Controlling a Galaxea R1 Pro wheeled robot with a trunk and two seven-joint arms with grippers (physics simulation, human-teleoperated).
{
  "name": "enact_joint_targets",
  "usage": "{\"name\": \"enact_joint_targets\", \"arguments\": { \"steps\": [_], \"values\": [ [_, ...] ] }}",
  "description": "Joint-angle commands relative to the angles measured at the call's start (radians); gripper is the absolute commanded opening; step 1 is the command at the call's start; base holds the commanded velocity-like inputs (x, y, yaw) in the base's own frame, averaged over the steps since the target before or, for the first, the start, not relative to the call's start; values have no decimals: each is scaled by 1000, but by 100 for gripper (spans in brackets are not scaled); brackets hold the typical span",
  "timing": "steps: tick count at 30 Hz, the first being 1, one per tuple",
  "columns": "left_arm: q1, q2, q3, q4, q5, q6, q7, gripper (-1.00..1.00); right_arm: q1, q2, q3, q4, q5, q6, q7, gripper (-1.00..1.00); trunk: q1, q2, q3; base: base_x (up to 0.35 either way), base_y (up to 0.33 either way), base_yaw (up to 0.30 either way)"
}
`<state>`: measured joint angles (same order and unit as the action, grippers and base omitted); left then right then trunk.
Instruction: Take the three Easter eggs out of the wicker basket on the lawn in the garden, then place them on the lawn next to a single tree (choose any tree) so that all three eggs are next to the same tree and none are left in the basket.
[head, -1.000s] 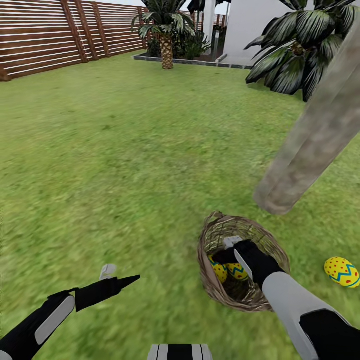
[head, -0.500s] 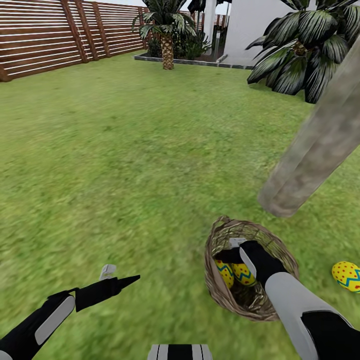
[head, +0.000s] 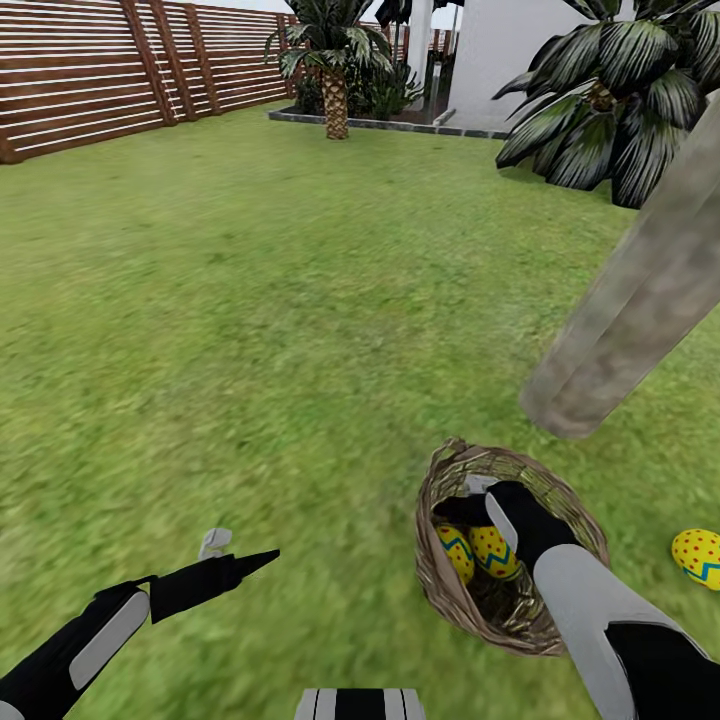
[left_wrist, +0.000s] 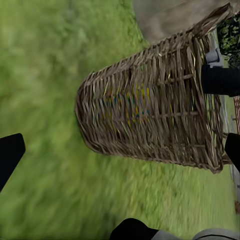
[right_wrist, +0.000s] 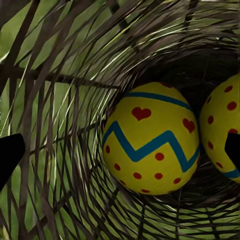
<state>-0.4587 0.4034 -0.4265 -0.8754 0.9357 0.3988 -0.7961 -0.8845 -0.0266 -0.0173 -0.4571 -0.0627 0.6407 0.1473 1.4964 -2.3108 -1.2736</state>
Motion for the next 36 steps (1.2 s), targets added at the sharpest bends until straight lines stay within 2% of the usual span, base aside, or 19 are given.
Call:
{"name": "enact_joint_targets", "arguments": {
  "steps": [1,3,9,36],
  "values": [
    [0,0,0,0,0,0,0,100,0,-1,-17,0,0,0,0,100,0,0,0,89,71,0],
    [0,-1,-1,1,0,0,1,100,0,-1,-38,-1,2,-1,-1,100,0,0,-1,36,29,0],
    [0,-1,-1,1,2,0,0,100,0,-1,-41,-2,5,-22,-2,100,0,0,-10,1,1,0],
    [1,-6,-3,0,1,2,1,100,-2,-6,-39,-6,11,-30,-6,100,103,-189,-99,0,0,0]
  ]
}}
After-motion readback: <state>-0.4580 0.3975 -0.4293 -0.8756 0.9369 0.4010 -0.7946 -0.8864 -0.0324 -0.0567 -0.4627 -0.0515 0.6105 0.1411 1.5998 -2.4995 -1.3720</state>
